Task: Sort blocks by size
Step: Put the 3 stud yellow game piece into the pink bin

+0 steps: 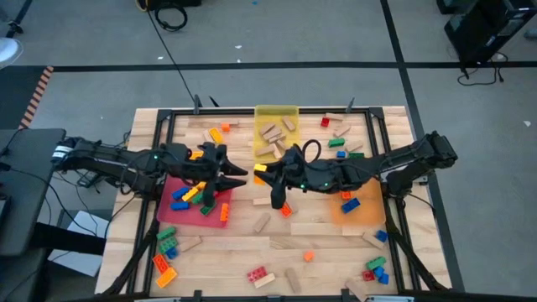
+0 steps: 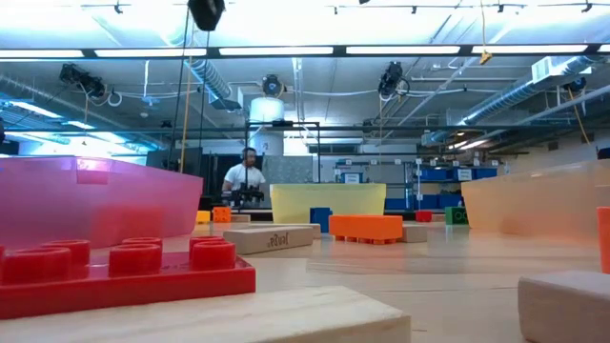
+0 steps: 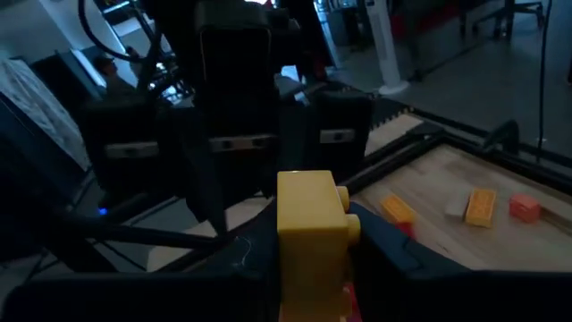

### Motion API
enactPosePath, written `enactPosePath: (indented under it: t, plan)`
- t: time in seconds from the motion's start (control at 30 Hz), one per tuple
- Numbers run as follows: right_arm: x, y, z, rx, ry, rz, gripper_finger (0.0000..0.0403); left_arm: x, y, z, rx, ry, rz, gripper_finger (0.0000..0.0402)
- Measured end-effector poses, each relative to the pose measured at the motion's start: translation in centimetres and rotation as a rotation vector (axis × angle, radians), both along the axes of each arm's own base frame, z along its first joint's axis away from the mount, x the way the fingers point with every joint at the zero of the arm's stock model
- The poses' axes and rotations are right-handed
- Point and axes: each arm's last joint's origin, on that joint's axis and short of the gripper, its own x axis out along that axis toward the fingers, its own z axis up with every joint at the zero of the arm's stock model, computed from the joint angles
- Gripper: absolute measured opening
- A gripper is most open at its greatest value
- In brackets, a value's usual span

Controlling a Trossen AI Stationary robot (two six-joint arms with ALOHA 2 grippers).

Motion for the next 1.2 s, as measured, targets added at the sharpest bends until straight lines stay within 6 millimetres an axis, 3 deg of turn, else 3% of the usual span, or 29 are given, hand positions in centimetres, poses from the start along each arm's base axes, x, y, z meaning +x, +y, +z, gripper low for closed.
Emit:
enactPosePath:
  t: [0.4,0.8,1.2]
  plan:
    - [-0.1,-0.5,-0.5,-0.010,0.063,0.011,0.0105,3.2,-0.4,-2.1,-0.046,0.024,-0.031,0.0163]
    - [0.1,-0.3,-0.6,0.042,0.048,0.063,0.0105,3.5,0.0,-2.2,0.014,0.008,0.071,0.0163]
    - [0.3,-0.7,-0.4,0.016,0.032,0.077,0.0105,3.5,0.0,-2.2,0.011,0.008,0.061,0.0163]
